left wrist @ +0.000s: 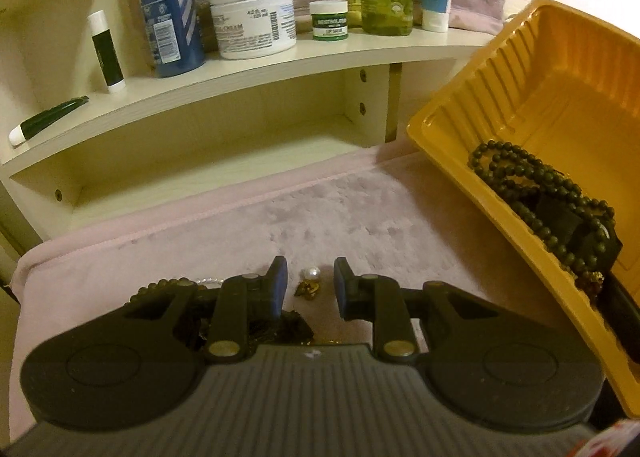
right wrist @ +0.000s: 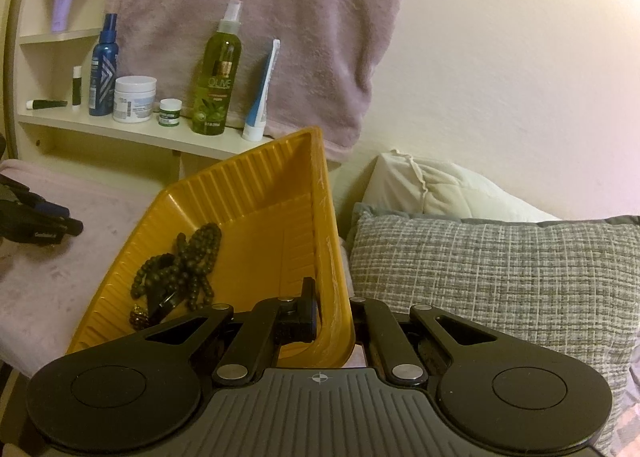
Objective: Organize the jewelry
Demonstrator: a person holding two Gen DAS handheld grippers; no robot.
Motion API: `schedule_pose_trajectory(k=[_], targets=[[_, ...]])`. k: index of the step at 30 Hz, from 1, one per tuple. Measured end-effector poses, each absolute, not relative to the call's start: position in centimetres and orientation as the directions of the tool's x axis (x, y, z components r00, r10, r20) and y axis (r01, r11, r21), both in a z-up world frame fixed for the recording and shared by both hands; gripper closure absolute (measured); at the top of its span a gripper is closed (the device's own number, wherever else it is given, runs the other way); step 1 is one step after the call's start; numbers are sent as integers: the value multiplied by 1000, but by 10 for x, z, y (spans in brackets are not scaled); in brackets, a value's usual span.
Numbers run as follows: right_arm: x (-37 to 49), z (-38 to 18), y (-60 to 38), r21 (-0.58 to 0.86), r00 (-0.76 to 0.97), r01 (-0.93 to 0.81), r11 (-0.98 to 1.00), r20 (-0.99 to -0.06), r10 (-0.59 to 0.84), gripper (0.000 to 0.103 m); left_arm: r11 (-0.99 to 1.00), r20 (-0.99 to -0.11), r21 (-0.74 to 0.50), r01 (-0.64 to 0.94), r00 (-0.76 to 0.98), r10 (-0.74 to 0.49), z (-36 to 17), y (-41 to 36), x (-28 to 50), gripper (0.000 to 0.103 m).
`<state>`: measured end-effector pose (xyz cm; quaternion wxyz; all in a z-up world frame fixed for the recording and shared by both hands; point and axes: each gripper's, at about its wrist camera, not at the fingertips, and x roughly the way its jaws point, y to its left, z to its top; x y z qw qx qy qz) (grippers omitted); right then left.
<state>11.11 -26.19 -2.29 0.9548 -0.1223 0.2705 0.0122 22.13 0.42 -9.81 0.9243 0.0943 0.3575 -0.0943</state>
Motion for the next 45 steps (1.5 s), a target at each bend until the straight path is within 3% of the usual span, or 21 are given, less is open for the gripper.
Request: schedule_pose_trajectory(k=[3, 8, 16, 27, 42, 44, 45], targets=[[111, -23, -262, -226, 853, -90, 970, -521, -42, 99, 963, -686, 112, 247, 720, -105, -100, 4, 223, 95], [111, -22, -262, -227, 853, -91, 970, -520, -41, 99, 961, -674, 119, 249, 731, -106, -96, 5, 219, 95], [111, -22, -262, -225, 853, -91, 970, -520, -40, 99, 951, -631, 88, 297, 755, -178, -65, -8, 205, 95], [110, -22, -262, -221, 855, -85, 972, -517, -42, 99, 854, -561, -62, 517, 689, -458, -30, -81, 166, 95], [110, -21, -261, -218, 855, -83, 972, -516, -43, 99, 788, -593, -93, 609, 601, -535, -48, -120, 146, 94], [109, -22, -261, -218, 855, -82, 972, -516, -43, 99, 789, -590, -98, 606, 603, -537, -48, -120, 144, 84], [110, -22, -261, -218, 855, -82, 972, -516, -43, 99, 792, -586, -94, 604, 609, -534, -48, -119, 143, 84]])
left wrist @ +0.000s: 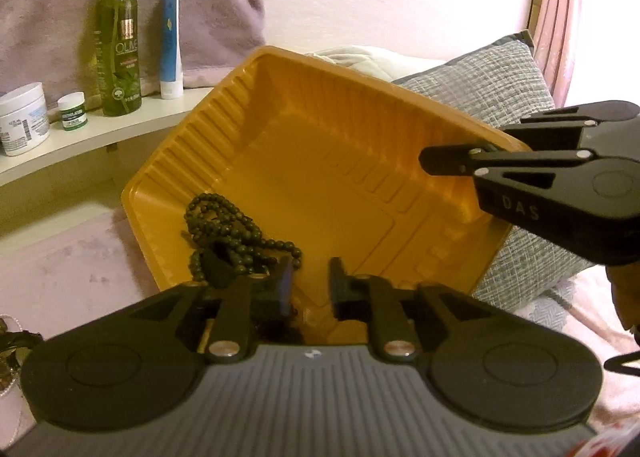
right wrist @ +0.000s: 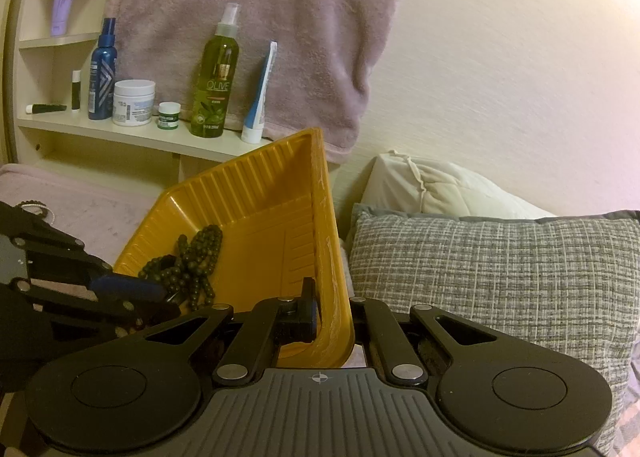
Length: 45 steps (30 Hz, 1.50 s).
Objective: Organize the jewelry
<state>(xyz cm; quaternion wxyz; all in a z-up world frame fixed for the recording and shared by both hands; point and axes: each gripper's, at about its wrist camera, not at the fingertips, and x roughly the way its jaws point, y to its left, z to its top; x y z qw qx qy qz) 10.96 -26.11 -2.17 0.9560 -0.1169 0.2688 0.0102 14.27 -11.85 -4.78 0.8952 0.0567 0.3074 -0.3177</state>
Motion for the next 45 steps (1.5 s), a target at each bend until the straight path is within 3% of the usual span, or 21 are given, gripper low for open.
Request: schedule_pose_trajectory(k=[11, 24, 45], targets=[[109, -22, -261, -218, 856, -81, 973, -515, -44, 99, 913, -566, -17, 407, 749, -345, -48, -48, 134, 84], [109, -22, -261, -219, 856, -82, 972, -515, -44, 99, 973, -616, 12, 230, 769, -174, -77, 5, 132, 84], [110, -23, -261, -219, 857, -80, 973, -514, -45, 99, 976, -629, 49, 214, 766, -136, -106, 2, 169, 84]])
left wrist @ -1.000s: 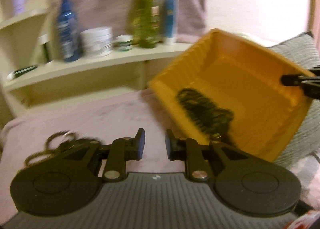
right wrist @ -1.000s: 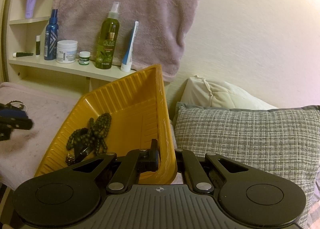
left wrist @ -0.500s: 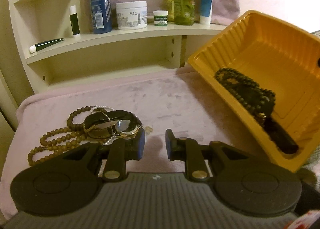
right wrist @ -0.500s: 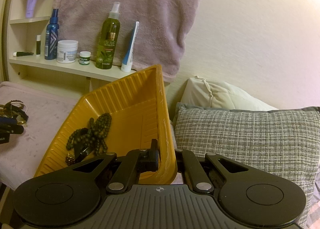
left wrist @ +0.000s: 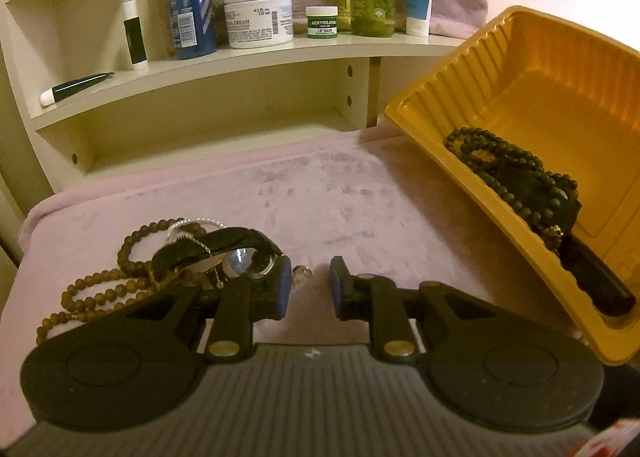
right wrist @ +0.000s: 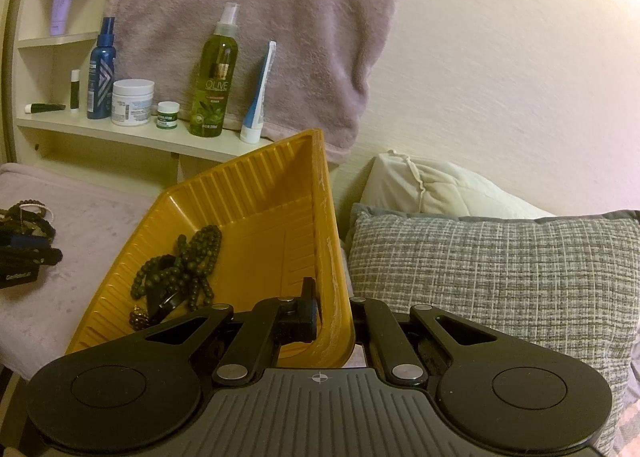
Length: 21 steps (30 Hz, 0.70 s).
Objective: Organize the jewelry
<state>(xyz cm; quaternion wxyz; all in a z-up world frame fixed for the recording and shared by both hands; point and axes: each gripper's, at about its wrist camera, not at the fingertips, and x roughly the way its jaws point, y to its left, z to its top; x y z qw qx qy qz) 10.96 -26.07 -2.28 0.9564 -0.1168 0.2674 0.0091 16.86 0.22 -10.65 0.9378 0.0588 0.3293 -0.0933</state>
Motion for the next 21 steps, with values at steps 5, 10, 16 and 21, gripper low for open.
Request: schedule_pose_trajectory(k=[5, 10, 16, 21], targets=[[109, -23, -261, -219, 857, -80, 972, -513, -45, 99, 973, -627, 62, 224, 767, -137, -107, 1, 171, 84], [109, -23, -261, -219, 858, -80, 972, -512, -45, 99, 971, -631, 69, 230, 764, -136, -106, -1, 171, 95], [110, -24, -262, -219, 858, -79, 972, -512, -45, 99, 970, -621, 63, 236, 770, -147, -99, -4, 164, 95], [109, -24, -262, -220, 859, -80, 972, -510, -45, 99, 961, -598, 27, 275, 775, -205, -83, -17, 157, 95]])
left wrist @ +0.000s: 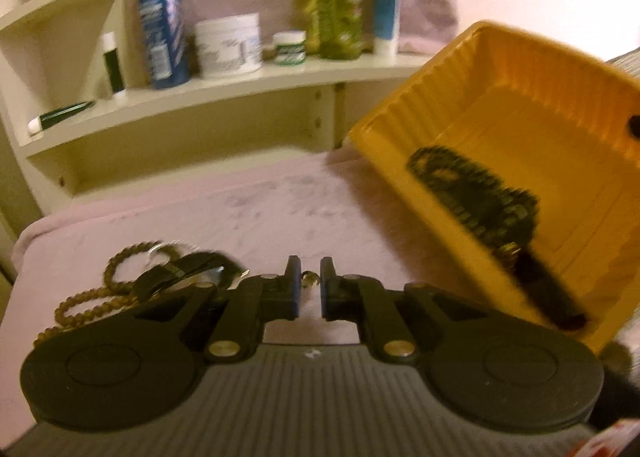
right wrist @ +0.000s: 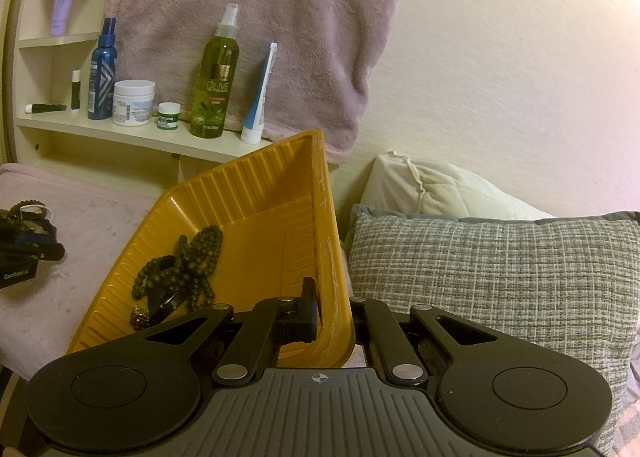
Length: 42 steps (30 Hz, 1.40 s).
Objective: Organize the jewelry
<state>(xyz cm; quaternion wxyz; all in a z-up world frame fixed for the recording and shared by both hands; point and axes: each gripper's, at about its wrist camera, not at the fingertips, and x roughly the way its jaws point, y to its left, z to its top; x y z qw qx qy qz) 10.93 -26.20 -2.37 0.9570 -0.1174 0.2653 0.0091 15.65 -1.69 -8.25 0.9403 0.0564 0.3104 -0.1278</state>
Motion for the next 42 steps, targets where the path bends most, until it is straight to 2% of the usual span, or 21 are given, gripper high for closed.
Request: schedule_pose_trajectory(k=[10, 18, 27, 42], targets=[[107, -24, -260, -215, 860, -75, 974, -508, -46, 99, 905, -553, -65, 420, 740, -383, -51, -60, 145, 95], [106, -23, -260, -213, 860, -75, 974, -509, -46, 99, 850, -548, -123, 512, 679, -488, -46, -88, 136, 95], [106, -23, -260, -214, 860, -74, 974, -508, -46, 99, 827, -565, -133, 546, 644, -516, -52, -103, 132, 95], [106, -23, -260, -213, 860, -74, 974, -509, -45, 98, 837, -572, -118, 534, 653, -497, -55, -106, 129, 94]])
